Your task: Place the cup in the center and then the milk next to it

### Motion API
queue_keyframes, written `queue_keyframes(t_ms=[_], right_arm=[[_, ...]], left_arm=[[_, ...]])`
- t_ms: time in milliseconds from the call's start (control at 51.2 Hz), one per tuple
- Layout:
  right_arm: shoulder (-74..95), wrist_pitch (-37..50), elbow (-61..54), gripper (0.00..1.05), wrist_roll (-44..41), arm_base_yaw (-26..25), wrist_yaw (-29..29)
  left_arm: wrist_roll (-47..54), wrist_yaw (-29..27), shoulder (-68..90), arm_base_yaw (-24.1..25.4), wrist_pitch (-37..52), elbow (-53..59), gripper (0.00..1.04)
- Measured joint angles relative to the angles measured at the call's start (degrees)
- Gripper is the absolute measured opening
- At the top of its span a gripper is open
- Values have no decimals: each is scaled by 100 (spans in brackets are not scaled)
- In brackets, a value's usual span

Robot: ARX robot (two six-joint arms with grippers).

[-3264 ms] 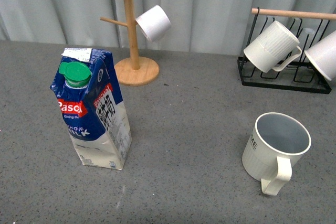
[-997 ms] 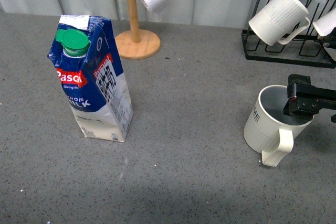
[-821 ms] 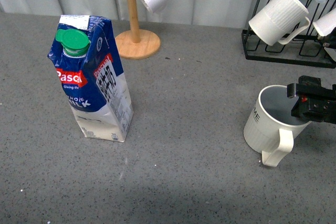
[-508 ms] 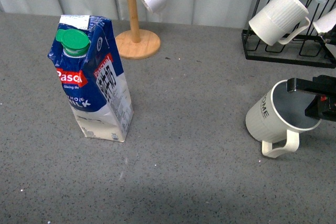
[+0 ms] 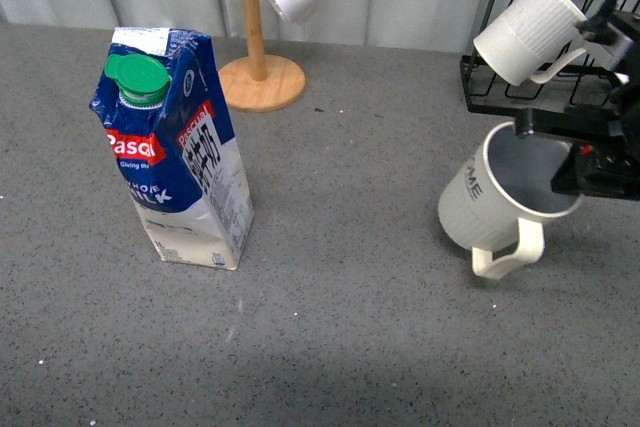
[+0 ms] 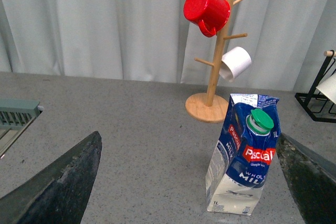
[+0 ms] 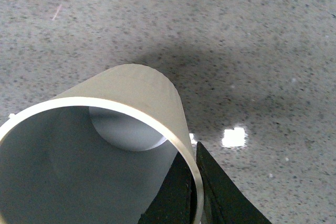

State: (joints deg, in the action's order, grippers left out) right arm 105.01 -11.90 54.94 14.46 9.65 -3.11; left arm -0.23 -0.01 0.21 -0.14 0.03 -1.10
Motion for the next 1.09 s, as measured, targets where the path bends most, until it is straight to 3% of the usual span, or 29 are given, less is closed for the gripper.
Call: queue_keyframes(t_ms=[293,821,958,1095], right_arm=[[748,-450,837,1,103,734,136],[1390,-874,1722,1,299,1318,256],[1410,-852,1727,20,361,1329,240],[1423,-704,1727,47,402,1314,238]], left_arm=[[0,0,0,0,0,0,98],[0,0,0,0,0,0,98],[0,0,0,0,0,0,98],[0,0,0,0,0,0,98]])
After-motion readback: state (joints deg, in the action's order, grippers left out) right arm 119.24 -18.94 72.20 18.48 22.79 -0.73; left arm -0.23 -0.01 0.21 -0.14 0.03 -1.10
